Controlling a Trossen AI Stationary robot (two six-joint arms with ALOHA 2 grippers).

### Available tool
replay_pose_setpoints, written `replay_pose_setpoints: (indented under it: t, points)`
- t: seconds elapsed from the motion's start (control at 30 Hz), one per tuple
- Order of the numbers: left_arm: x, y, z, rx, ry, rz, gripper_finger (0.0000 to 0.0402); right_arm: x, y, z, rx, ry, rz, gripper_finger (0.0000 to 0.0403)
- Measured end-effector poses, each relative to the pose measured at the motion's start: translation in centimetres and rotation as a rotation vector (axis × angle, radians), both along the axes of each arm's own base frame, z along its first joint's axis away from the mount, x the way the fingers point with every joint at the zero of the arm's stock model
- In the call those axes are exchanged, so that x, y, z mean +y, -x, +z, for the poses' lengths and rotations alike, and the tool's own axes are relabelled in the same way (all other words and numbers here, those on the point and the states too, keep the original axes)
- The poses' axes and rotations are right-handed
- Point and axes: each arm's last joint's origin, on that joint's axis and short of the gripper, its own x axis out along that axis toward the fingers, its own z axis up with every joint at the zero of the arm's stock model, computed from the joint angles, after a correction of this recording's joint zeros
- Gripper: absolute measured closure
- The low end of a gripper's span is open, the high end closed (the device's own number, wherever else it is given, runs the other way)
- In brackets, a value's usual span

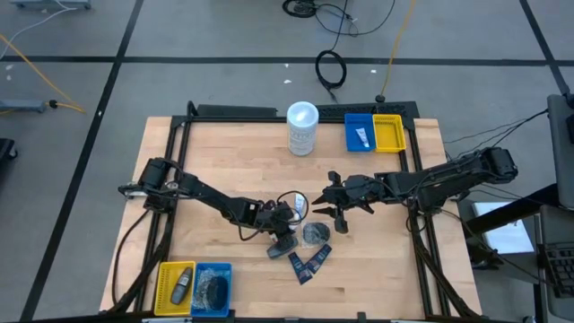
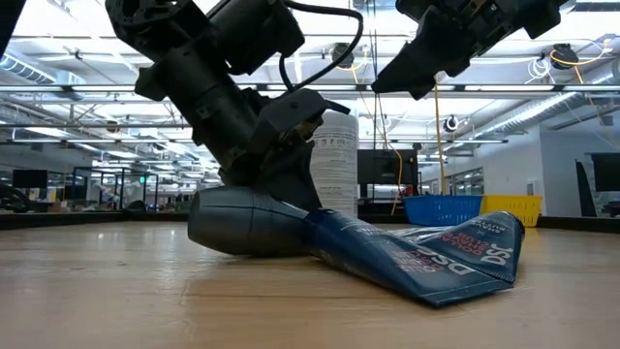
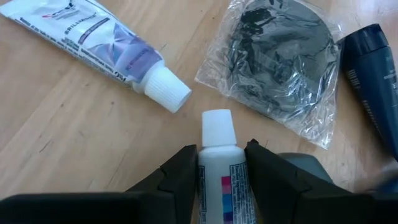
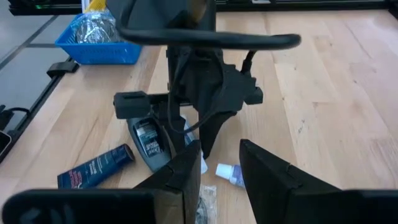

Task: Pick & Place Travel size toiletries
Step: Put the white toothpaste into the top blue bin

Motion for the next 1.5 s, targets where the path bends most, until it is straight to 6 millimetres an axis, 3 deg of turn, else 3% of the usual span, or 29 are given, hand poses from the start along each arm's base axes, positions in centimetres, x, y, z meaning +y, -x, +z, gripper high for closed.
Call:
replay_pose_setpoints:
  t: [0.13, 0.37, 0.73, 1.3, 1.5]
  points:
    - [0.0, 0.2, -0.1, 0.025, -0.014, 0.016, 0.0287, 0.0, 0.0, 0.0, 0.0, 0.0, 0.0, 0.0302]
    - [0.0, 0.2, 0.0, 0.015, -0.026, -0.014, 0.0388, 0.0, 0.0, 0.0, 0.0, 0.0, 0.0, 0.0302]
    - [-0.2, -0.7, 1.4, -0.025, -0.042, -0.061, 0.0391, 0.0, 0.0, 0.0, 0.004, 0.001, 0.0, 0.0303]
    - [0.4, 1.2, 10.5, -0.253, -0.289, -0.021, 0.039, 0.0, 0.0, 0.0, 0.005, -0.005, -0.002, 0.0303]
    - [0.2, 1.9, 12.6, -0.318, -0.385, -0.006, 0.0397, 0.1, -0.5, 1.0, -0.11, -0.02, -0.003, 0.0303]
